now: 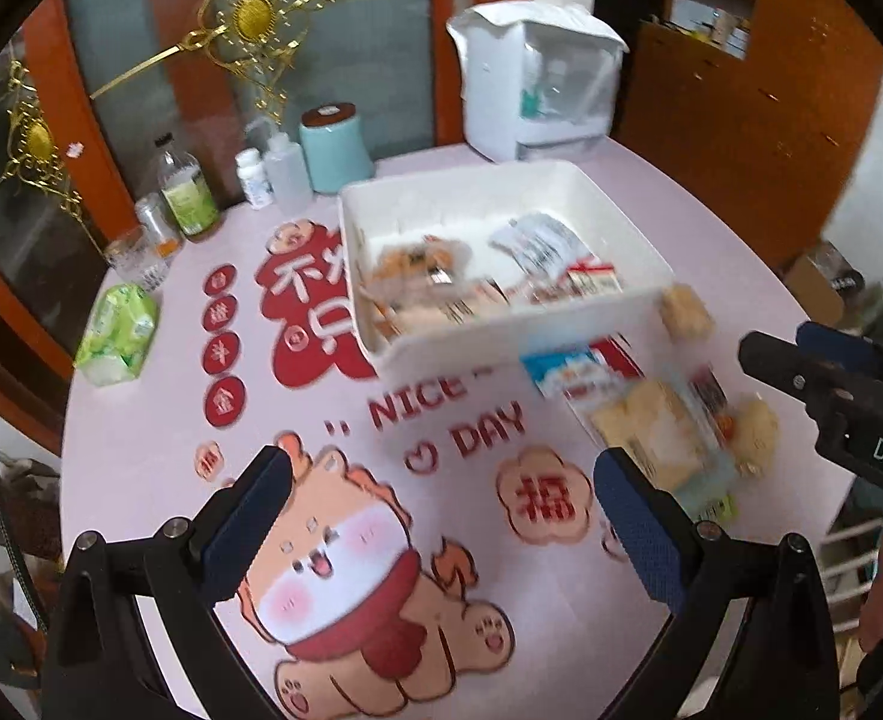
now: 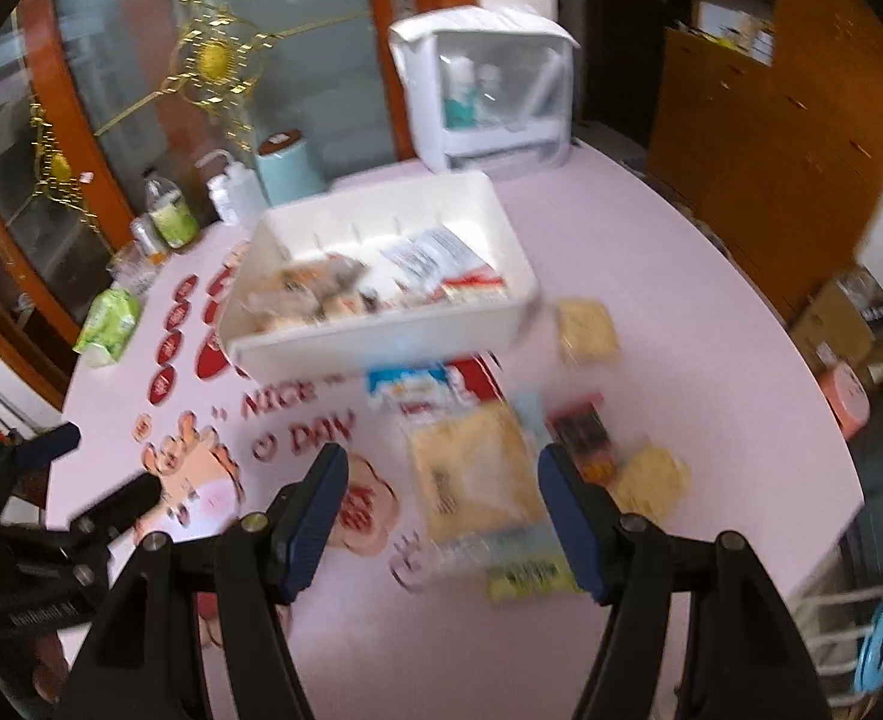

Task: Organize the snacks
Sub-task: 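Withdraw both grippers and lower them toward the bread and cracker bags, then grasp the Calleton bread bag with the left gripper while the right grasps the puffed cracker bag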

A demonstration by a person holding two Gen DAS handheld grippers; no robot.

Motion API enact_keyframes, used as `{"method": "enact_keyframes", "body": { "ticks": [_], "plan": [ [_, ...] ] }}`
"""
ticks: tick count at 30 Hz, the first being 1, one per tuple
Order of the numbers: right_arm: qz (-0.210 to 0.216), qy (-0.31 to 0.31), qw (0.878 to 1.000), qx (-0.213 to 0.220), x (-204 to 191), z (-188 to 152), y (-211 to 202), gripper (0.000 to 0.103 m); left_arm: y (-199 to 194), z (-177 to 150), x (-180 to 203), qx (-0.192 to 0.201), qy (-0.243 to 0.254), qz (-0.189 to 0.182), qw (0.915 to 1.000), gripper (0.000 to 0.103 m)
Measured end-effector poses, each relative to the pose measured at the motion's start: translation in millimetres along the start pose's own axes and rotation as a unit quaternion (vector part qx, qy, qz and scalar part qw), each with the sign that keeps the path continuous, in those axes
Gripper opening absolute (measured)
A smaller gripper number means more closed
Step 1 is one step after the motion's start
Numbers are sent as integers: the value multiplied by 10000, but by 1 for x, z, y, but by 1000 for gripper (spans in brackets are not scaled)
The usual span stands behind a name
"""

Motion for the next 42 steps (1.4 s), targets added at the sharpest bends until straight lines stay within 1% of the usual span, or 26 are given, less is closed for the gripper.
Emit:
{"method": "enact_keyframes", "body": {
  "ticks": [3, 7, 11, 15, 17, 20, 25, 28, 32, 36, 39, 42],
  "plan": [
    [-89, 124, 9998, -149, 12, -23, 1, 66, 1, -15, 4, -120, 69, -181, 9997, 100],
    [-266, 206, 9989, -338, 34, -45, 7, 66, 6, -29, 12, -265, 178, -279, 9991, 100],
    [-294, 227, 9986, -386, 58, -53, 15, 66, 15, -37, 23, -366, 218, -268, 9987, 100],
    [-234, 33, 9987, -446, 85, -54, 35, 66, 27, -40, 36, -462, 153, -157, 9987, 100],
    [-115, -80, 9982, -584, 101, -53, 52, 66, 36, -42, 45, -560, 75, -83, 9984, 100],
    [119, -268, 9968, -738, 122, -50, 75, 66, 51, -44, 64, -705, -37, 125, 9974, 100],
    [484, -601, 9920, -998, 150, -42, 114, 66, 84, -44, 103, -939, -217, 364, 9947, 100],
    [763, -880, 9865, -1153, 155, -43, 132, 66, 109, -42, 131, -1022, -391, 507, 9927, 100],
    [1130, -1192, 9788, -1222, 156, -50, 143, 67, 142, -37, 158, -1162, -566, 602, 9898, 100],
    [1240, -1460, 9751, -1116, 160, -53, 149, 71, 168, -33, 177, -1353, -701, 627, 9863, 100],
    [1336, -1371, 9753, -1102, 170, -51, 151, 71, 184, -32, 189, -1483, -735, 650, 9841, 100],
    [1477, -1001, 9760, -1246, 184, -49, 155, 71, 200, -34, 194, -1645, -795, 755, 9803, 100]
  ]
}}
Point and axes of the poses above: each gripper's, at about its wrist camera, not at the fingertips, and y roughly the way its jaws point, x to its right, z to its top, the point moved 2 cm from there along y, roughly the way its jaws point, and after that the axes turned 9 degrees about -y, right-handed, at the moved point
